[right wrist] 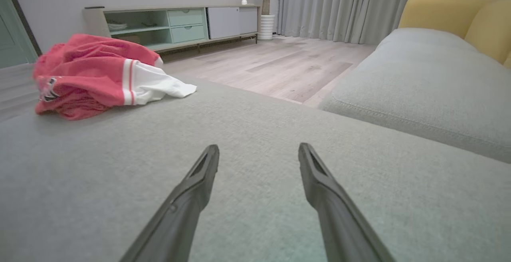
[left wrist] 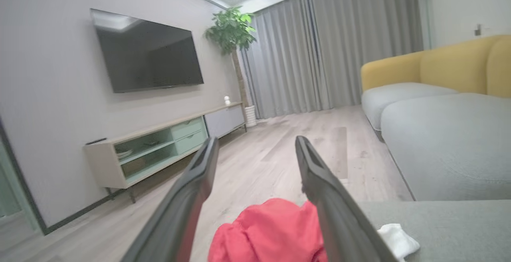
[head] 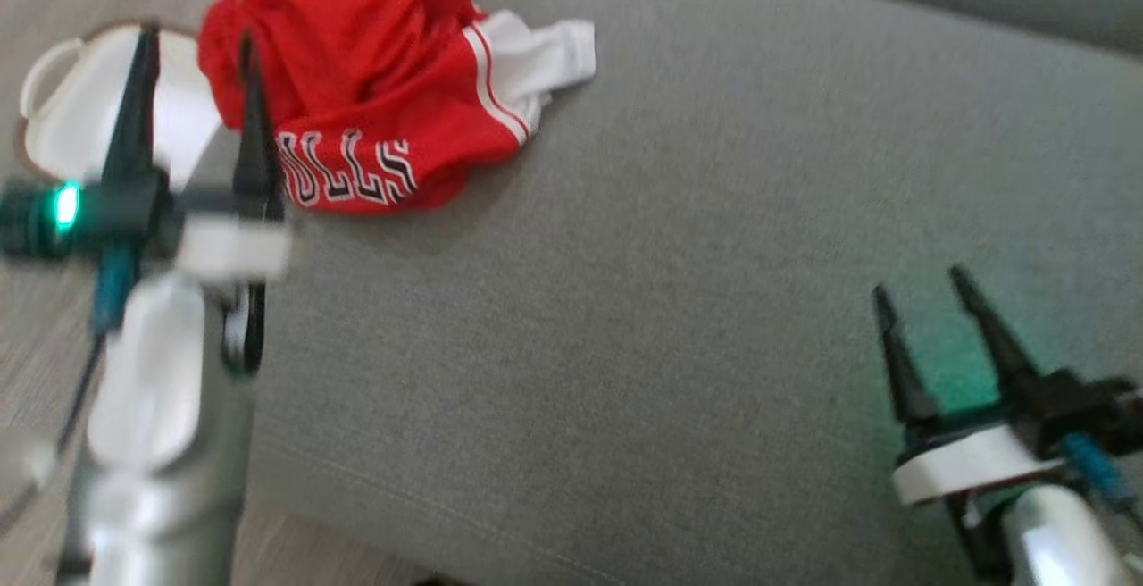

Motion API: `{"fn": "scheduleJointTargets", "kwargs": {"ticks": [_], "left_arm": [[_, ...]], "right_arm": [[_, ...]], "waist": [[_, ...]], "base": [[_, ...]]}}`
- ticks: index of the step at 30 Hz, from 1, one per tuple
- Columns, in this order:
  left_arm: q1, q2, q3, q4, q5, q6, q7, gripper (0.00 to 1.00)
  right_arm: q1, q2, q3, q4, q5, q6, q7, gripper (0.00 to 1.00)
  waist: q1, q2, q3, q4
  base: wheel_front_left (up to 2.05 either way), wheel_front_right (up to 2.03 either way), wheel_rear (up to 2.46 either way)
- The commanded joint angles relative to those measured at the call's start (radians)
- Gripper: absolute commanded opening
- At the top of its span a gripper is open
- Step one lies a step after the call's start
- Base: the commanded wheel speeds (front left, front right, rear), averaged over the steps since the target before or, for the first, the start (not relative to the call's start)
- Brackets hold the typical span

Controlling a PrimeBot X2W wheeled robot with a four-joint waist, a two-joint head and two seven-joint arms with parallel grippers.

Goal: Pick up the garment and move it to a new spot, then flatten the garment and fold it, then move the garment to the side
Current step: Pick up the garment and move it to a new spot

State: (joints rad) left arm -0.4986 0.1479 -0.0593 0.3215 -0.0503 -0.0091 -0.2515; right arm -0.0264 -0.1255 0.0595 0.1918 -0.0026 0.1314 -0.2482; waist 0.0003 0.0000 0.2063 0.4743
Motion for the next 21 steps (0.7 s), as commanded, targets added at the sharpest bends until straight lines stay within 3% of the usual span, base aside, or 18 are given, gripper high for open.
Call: {"fn": "scheduleJointTargets", "kwargs": {"ticks": [1, 11, 21], "left_arm": [[-0.162, 0.027, 0.005, 0.041, 0.003, -0.025, 0.018, 1.00], [-0.588, -0.035, -0.077, 0.414, -0.028, -0.094, 0.056, 1.00], [-0.674, -0.077, -0.185, 0.804, -0.112, -0.121, 0.200, 1.00]], "right_arm": [[-0.041, -0.045, 0.008, -0.052, 0.003, -0.001, -0.014, 1.00], [-0.060, -0.174, -0.034, -0.131, 0.033, -0.001, -0.014, 1.00], [-0.014, -0.233, -0.043, -0.172, 0.038, -0.001, -0.014, 1.00]], "waist": [[-0.0003, 0.0000, 0.146, -0.009], [-0.0003, 0.0000, 0.301, -0.007], [-0.0003, 0.0000, 0.345, -0.014]], "base": [[0.00, 0.00, 0.00], [0.00, 0.00, 0.00], [0.00, 0.00, 0.00]]}}
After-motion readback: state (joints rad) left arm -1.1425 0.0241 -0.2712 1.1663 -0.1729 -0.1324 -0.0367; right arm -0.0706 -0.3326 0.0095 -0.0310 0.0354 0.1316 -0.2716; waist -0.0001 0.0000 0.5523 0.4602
